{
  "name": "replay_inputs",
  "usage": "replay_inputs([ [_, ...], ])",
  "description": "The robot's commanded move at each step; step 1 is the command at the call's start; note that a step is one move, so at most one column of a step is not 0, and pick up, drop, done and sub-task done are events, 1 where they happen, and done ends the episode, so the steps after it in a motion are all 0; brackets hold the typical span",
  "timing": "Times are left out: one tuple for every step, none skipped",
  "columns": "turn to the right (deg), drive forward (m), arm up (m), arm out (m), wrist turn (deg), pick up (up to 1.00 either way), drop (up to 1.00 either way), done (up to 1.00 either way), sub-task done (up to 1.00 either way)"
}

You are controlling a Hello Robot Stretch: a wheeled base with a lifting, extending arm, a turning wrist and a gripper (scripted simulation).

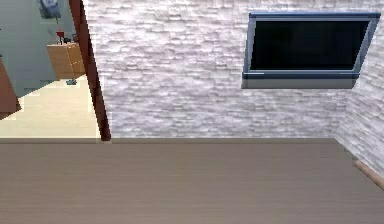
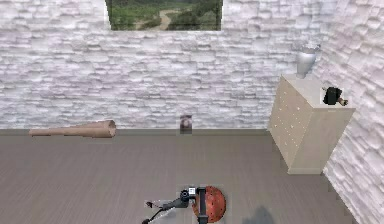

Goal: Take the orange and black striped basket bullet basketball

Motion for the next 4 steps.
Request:
replay_inputs([
  [0.0,0.00,0.00,0.00,45.0,0.00,0.00,0.00,0.00],
  [0.0,0.00,0.00,0.00,45.0,0.00,0.00,0.00,0.00],
  [0.0,0.00,0.00,0.00,45.0,0.00,0.00,0.00,0.00],
  [0.0,0.00,0.00,0.00,3.0,0.00,0.00,0.00,0.00],
])
